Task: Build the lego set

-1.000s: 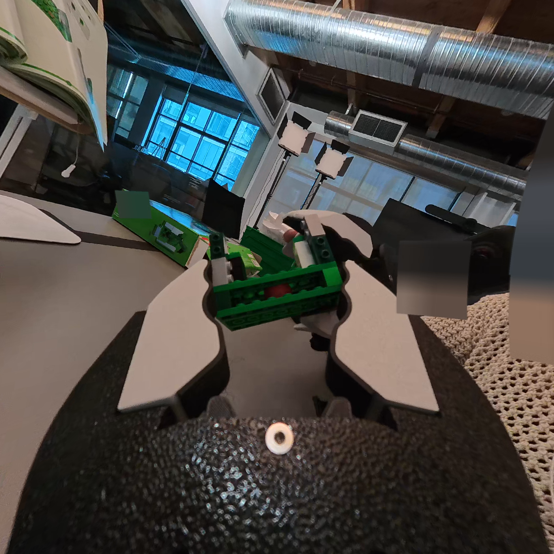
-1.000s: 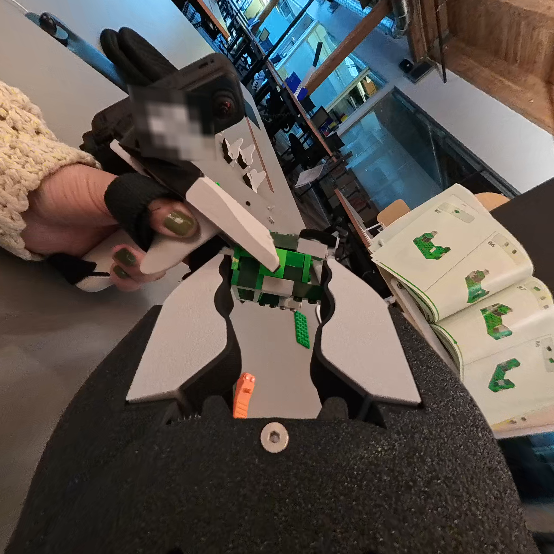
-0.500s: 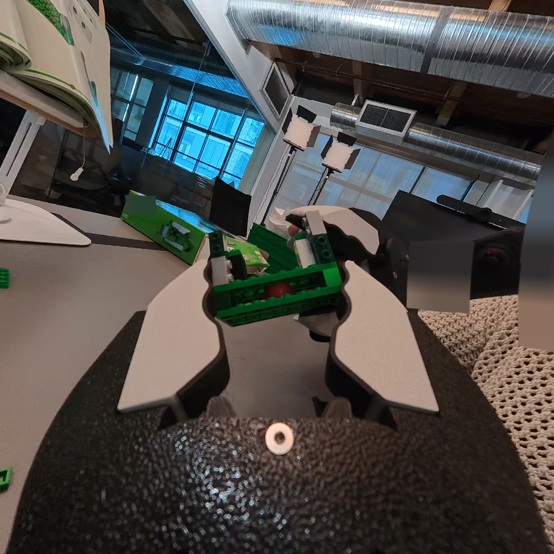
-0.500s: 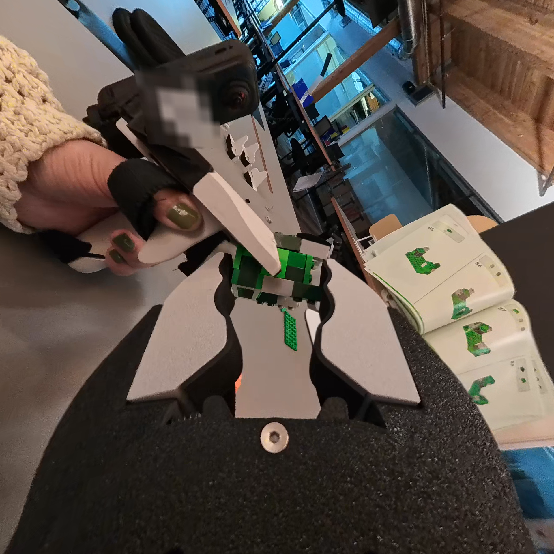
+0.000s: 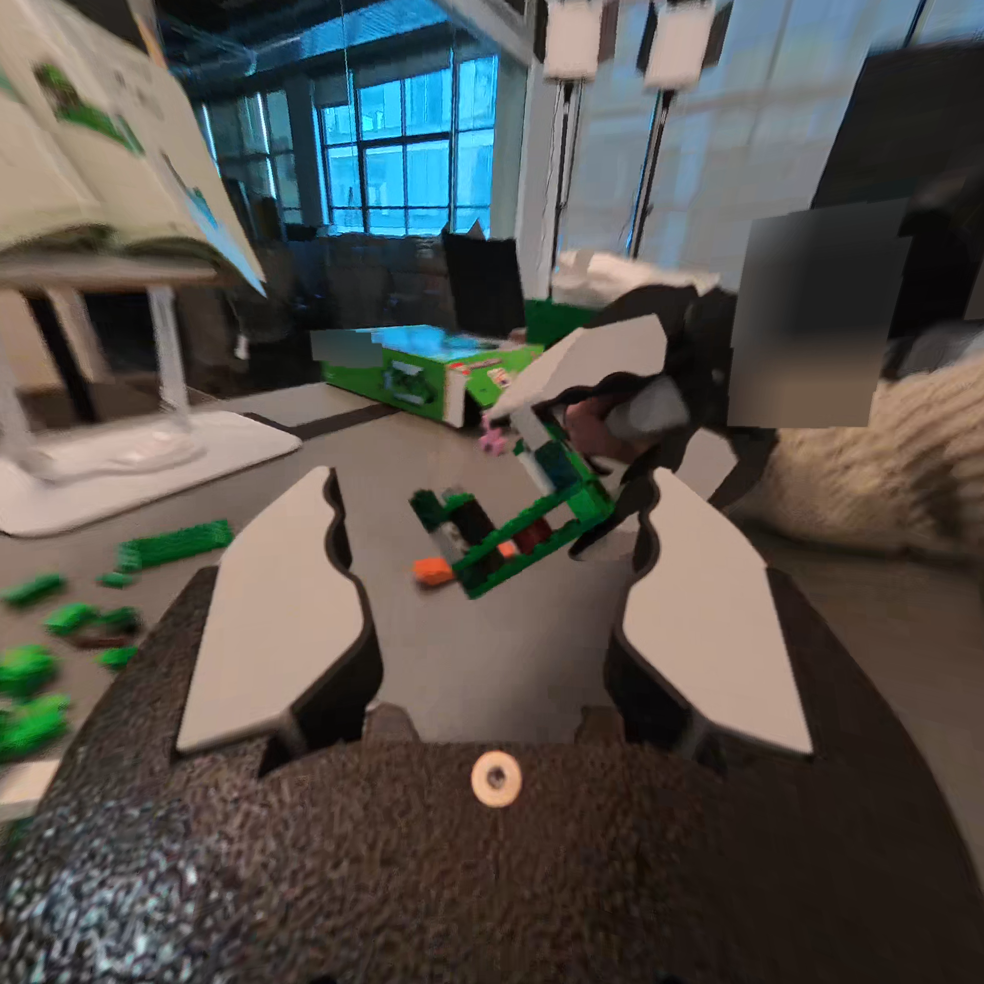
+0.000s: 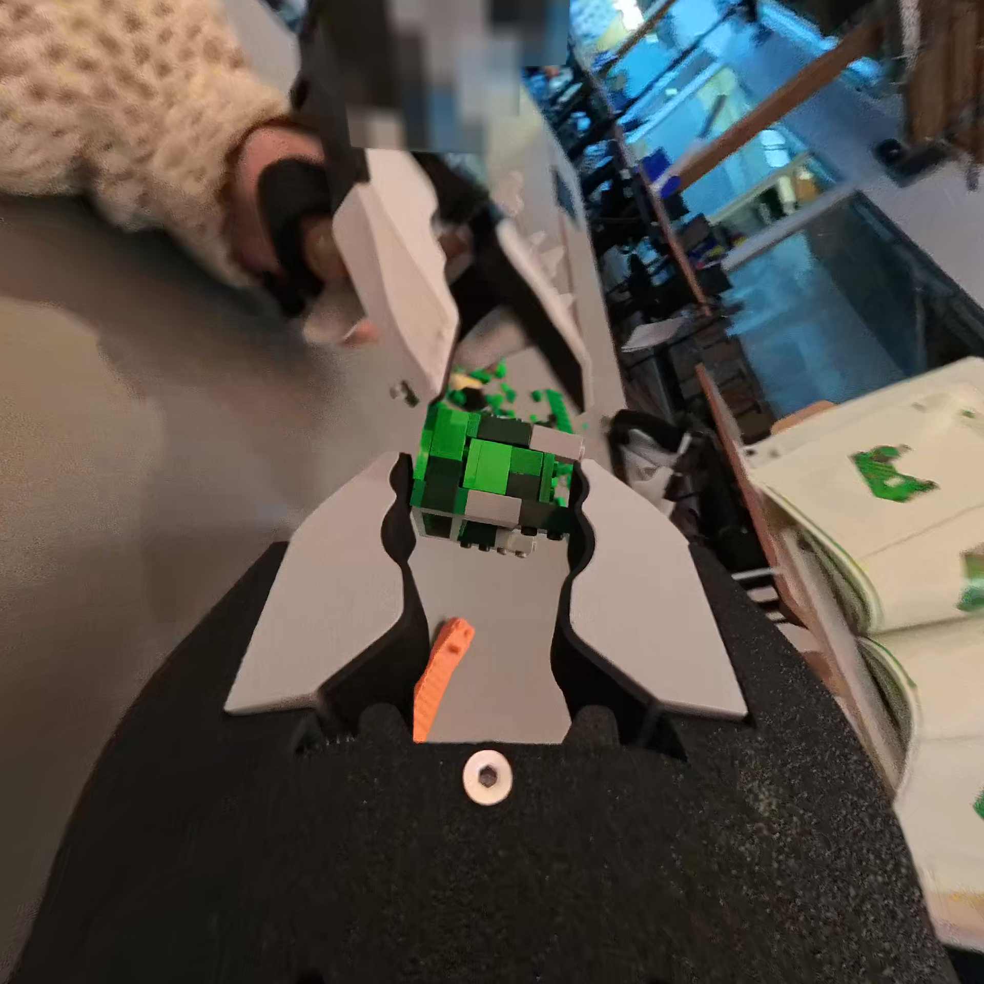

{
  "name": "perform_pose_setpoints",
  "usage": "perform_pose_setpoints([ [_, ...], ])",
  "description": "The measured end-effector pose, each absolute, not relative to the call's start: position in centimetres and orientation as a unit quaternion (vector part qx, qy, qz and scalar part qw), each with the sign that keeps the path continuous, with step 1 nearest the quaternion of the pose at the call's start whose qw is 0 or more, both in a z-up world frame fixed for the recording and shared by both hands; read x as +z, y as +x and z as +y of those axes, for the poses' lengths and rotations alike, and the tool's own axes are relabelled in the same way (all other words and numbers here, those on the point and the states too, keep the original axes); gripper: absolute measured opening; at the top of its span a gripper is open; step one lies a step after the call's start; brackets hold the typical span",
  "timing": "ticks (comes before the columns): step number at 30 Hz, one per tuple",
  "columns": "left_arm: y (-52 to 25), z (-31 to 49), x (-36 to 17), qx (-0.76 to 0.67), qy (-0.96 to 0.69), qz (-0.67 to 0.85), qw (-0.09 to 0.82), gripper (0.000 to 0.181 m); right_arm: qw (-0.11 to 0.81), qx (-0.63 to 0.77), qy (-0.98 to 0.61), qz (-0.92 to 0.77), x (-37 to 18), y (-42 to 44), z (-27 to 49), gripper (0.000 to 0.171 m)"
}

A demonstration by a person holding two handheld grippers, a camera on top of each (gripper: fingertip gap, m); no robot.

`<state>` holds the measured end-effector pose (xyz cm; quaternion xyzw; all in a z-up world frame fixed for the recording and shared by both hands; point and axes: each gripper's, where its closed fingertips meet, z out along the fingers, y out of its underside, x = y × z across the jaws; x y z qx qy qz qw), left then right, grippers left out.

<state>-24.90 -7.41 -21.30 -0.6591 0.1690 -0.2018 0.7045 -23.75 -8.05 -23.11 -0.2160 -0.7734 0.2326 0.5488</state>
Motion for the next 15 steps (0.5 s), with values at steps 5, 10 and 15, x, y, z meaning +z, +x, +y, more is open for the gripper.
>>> perform_pose_setpoints([
  [5, -23.7, -8.4, -24.0, -0.010, -0.664, 0.344, 0.663, 0.098, 0.492, 0.223, -0.169, -0.824, -26.8, -23.2, -8.1, 0.056],
  [10, -22.0, -8.4, -27.2, 0.062, -0.668, 0.438, 0.599, 0.085, 0.469, 0.226, -0.141, -0.842, -28.5, -22.9, -8.7, 0.056],
  [15, -21.3, -8.6, -27.7, 0.083, -0.653, 0.463, 0.594, 0.069, 0.469, 0.225, -0.130, -0.844, -28.5, -22.8, -8.7, 0.056],
])
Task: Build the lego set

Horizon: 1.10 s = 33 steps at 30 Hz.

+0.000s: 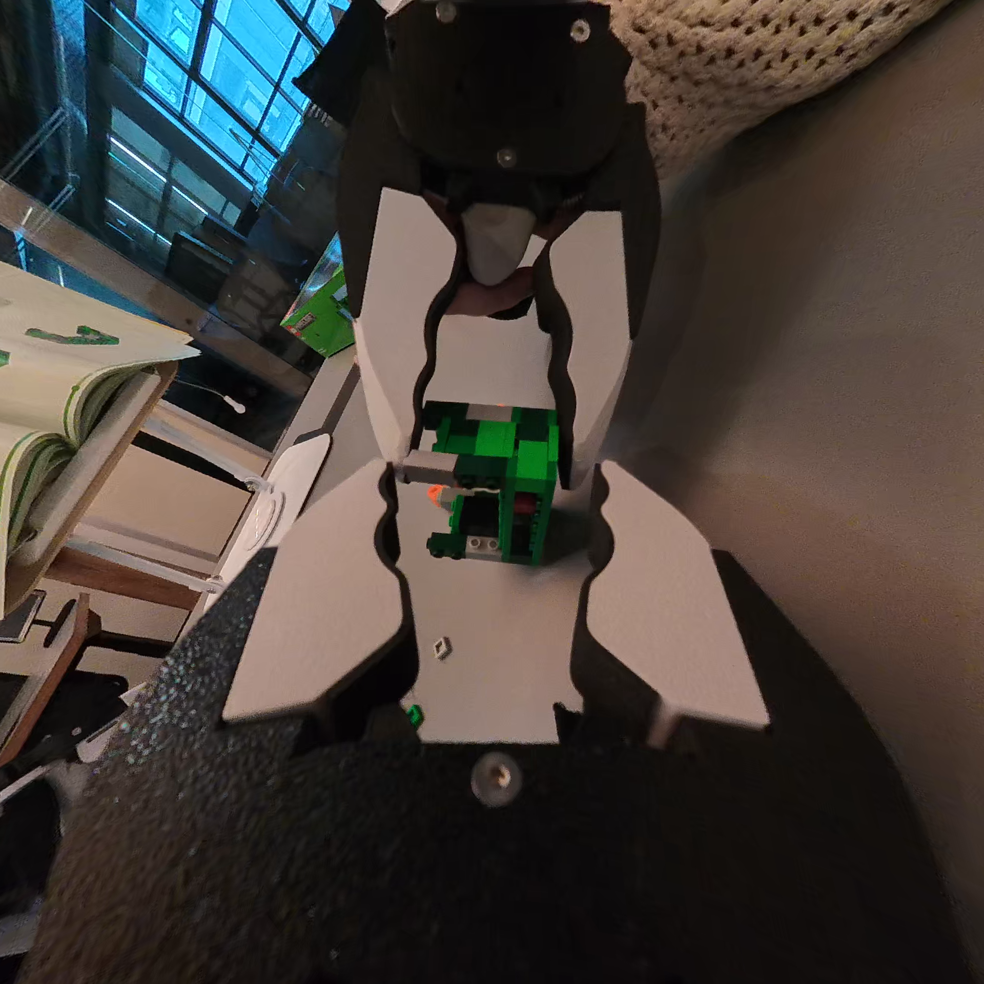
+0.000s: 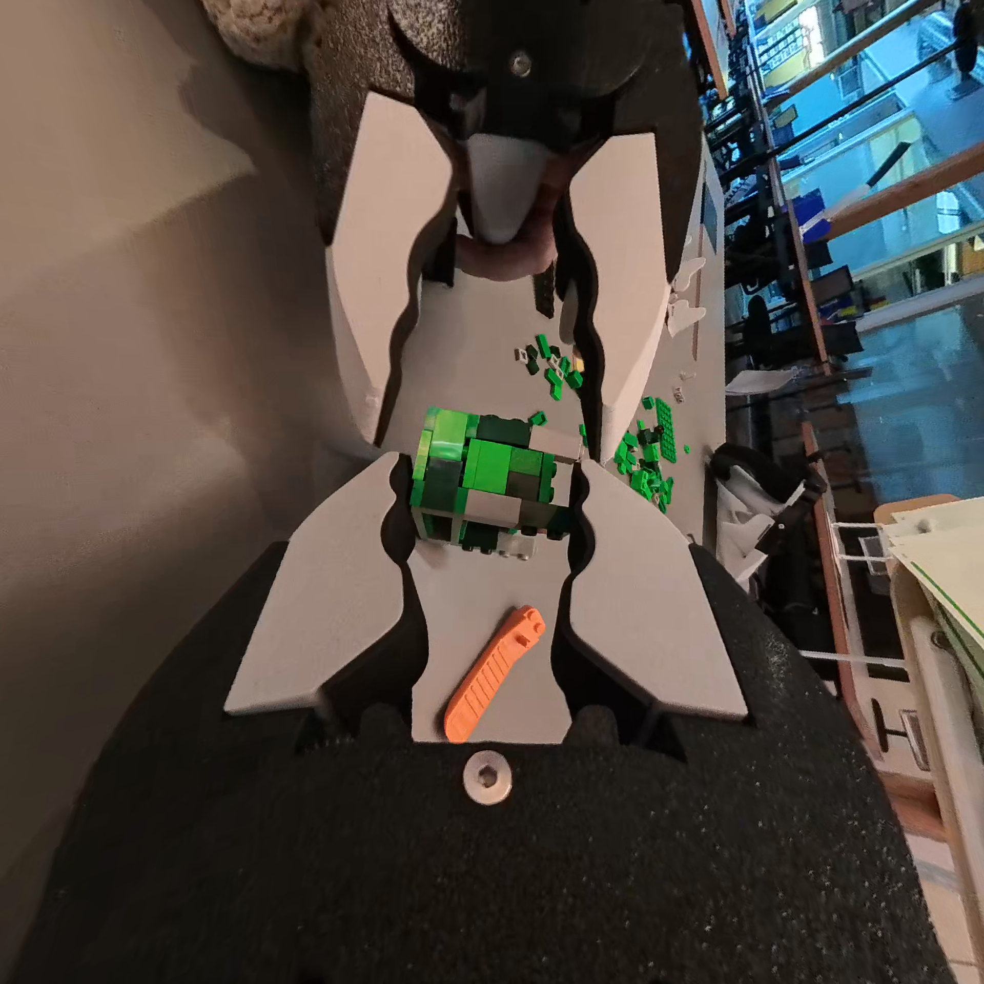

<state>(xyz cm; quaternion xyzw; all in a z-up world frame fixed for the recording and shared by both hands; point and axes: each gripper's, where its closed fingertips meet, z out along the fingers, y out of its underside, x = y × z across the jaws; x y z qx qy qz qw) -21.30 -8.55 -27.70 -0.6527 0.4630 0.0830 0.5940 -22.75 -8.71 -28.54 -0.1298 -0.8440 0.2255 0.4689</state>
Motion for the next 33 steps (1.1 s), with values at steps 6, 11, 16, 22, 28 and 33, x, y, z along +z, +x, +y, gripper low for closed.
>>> perform_pose_setpoints([
  [6, -21.50, -8.58, -27.36, 0.100, -0.647, 0.462, 0.599, 0.056, 0.470, 0.216, -0.120, -0.847, -28.67, -22.70, -8.87, 0.056],
  [11, -21.41, -8.70, -27.38, 0.115, -0.639, 0.470, 0.598, 0.052, 0.470, 0.218, -0.120, -0.847, -28.70, -22.74, -8.85, 0.056],
  [16, -21.43, -8.80, -27.44, 0.125, -0.634, 0.477, 0.596, 0.052, 0.472, 0.214, -0.117, -0.847, -28.74, -22.78, -8.95, 0.056],
  [22, -21.49, -8.84, -27.50, 0.137, -0.631, 0.478, 0.595, 0.052, 0.476, 0.213, -0.115, -0.846, -28.76, -22.83, -9.01, 0.056],
  [28, -21.60, -8.77, -27.63, 0.139, -0.632, 0.471, 0.599, 0.052, 0.486, 0.209, -0.113, -0.841, -28.80, -22.90, -8.99, 0.056],
  [33, -21.62, -8.78, -27.67, 0.136, -0.631, 0.470, 0.602, 0.051, 0.489, 0.212, -0.113, -0.838, -28.80, -22.90, -9.04, 0.056],
])
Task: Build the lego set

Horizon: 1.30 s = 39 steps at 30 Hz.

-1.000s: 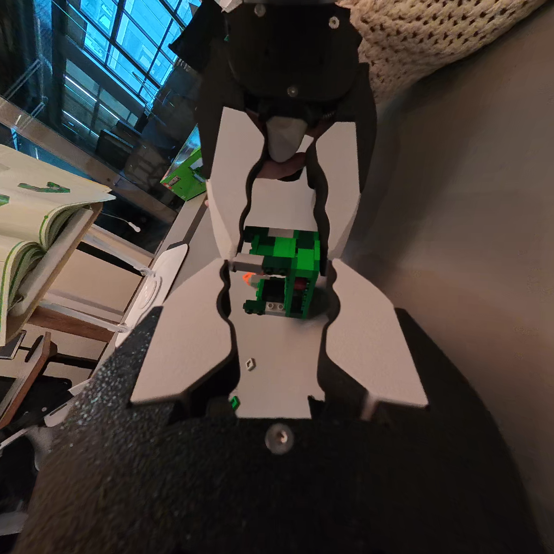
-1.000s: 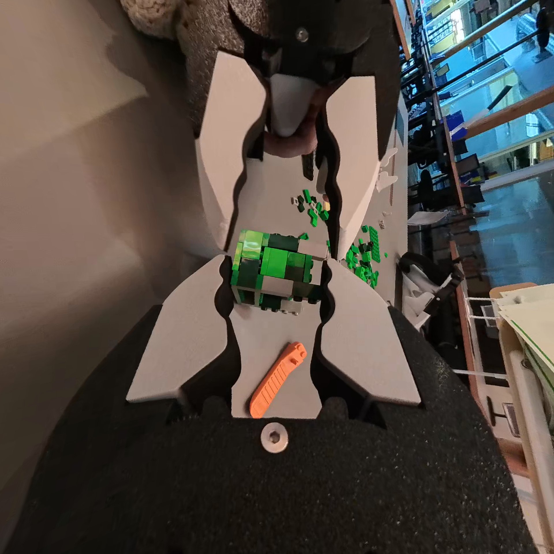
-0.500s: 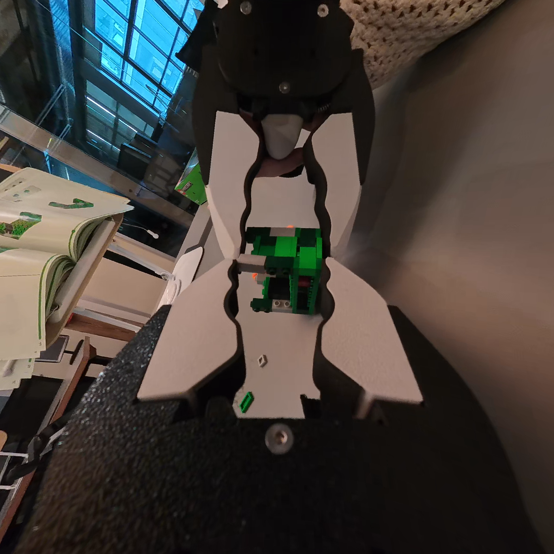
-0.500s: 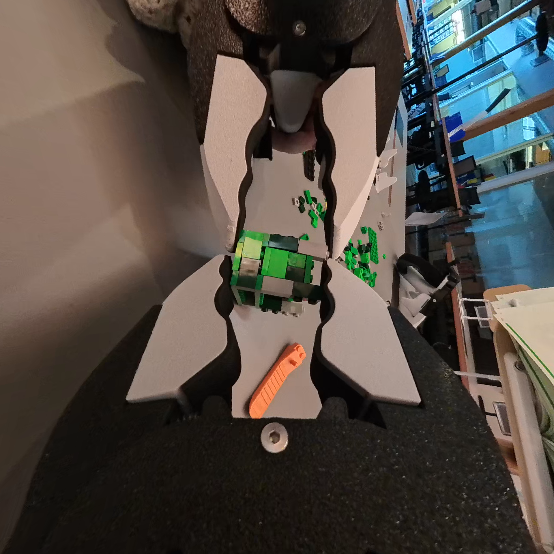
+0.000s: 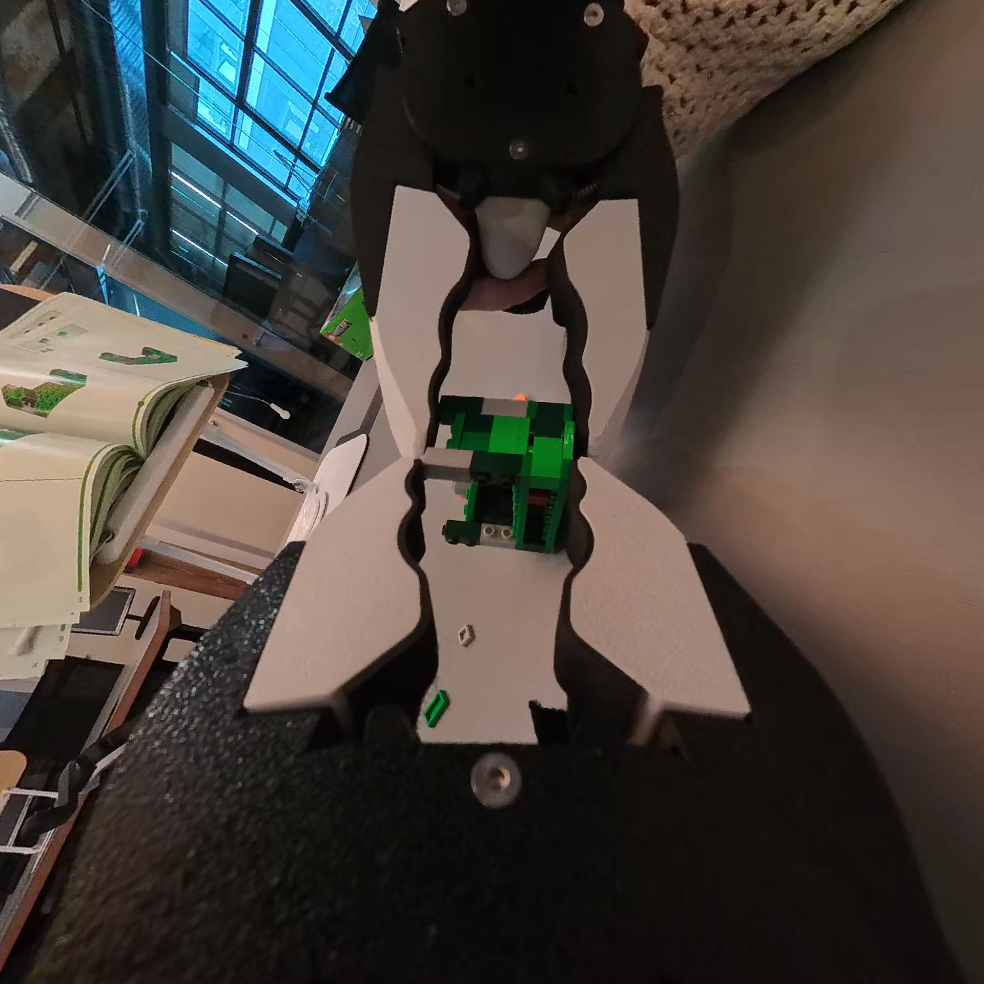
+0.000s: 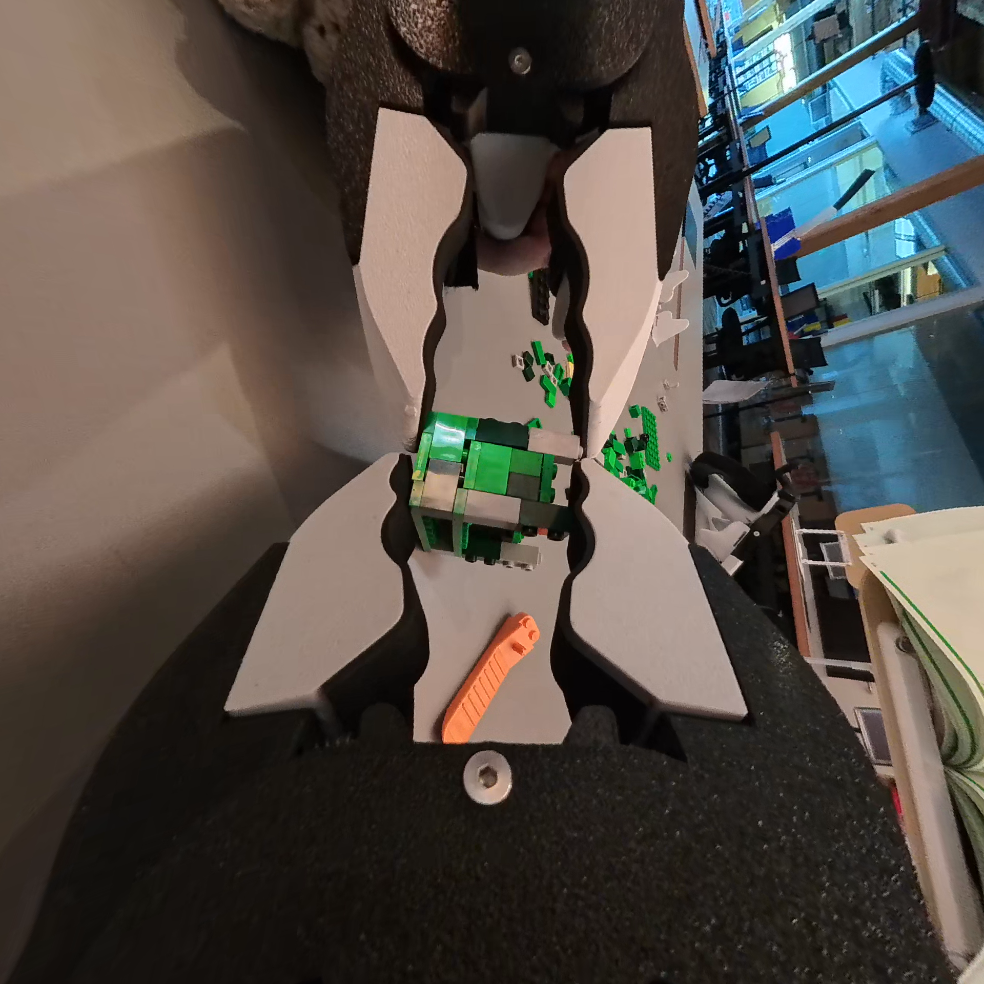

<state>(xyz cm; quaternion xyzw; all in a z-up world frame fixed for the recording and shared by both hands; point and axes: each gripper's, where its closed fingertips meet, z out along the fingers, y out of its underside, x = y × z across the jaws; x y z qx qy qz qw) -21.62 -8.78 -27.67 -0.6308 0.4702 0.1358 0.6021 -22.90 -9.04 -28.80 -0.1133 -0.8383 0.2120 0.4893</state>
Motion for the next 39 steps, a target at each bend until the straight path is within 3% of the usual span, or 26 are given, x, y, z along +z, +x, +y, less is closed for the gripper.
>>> perform_pose_setpoints([
  [39, -22.9, -7.7, -27.7, 0.164, -0.665, 0.436, 0.584, 0.051, 0.468, 0.115, -0.185, -0.857, -28.3, -22.4, -6.9, 0.062],
])
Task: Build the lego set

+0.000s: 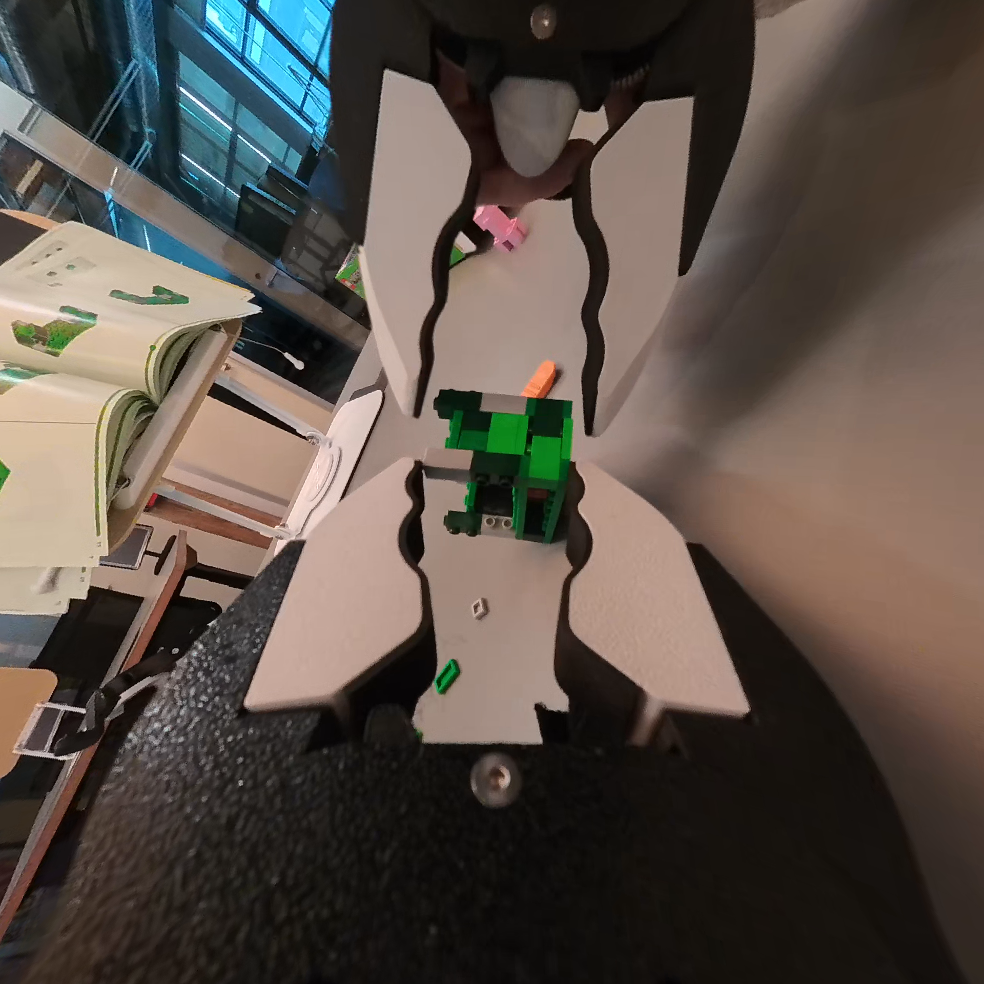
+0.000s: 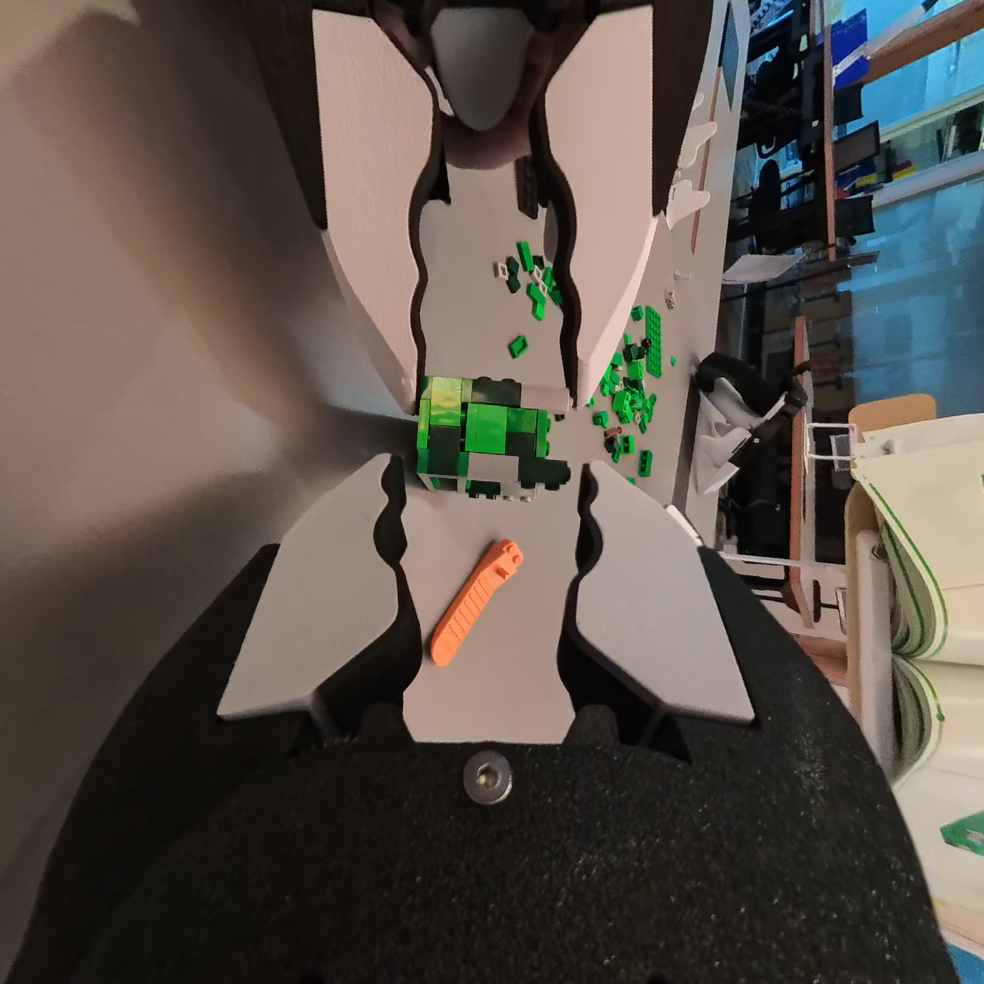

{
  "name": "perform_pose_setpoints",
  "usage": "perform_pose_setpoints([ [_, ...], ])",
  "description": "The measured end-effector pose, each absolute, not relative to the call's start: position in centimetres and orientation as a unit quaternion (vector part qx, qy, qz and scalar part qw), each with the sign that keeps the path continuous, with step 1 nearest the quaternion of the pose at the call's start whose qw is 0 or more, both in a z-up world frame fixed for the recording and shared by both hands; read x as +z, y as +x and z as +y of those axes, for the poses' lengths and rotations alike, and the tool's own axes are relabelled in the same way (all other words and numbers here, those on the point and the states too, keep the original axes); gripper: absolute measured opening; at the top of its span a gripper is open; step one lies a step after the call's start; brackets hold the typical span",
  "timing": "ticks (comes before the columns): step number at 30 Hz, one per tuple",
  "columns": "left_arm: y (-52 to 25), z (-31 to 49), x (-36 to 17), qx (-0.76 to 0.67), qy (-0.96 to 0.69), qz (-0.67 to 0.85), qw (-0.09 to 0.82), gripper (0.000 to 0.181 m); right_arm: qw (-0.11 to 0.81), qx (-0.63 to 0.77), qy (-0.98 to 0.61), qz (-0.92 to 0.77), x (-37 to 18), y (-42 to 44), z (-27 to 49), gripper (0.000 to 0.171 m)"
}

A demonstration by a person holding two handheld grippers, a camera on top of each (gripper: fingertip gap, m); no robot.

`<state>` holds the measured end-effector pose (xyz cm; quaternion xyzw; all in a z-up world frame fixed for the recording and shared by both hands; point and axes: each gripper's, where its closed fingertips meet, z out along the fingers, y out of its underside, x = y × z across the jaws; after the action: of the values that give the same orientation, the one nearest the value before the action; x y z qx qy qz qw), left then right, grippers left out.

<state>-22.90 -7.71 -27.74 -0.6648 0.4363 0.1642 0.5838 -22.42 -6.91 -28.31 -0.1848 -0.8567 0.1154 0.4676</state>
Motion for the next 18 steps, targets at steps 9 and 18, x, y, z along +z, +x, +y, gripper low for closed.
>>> perform_pose_setpoints([
  [9, -22.71, -7.79, -27.73, 0.161, -0.662, 0.442, 0.584, 0.051, 0.473, 0.106, -0.172, -0.858, -28.36, -22.46, -6.94, 0.054],
  [18, -22.96, -7.51, -27.70, 0.167, -0.676, 0.426, 0.577, 0.051, 0.468, 0.094, -0.193, -0.857, -28.28, -22.58, -6.51, 0.054],
])
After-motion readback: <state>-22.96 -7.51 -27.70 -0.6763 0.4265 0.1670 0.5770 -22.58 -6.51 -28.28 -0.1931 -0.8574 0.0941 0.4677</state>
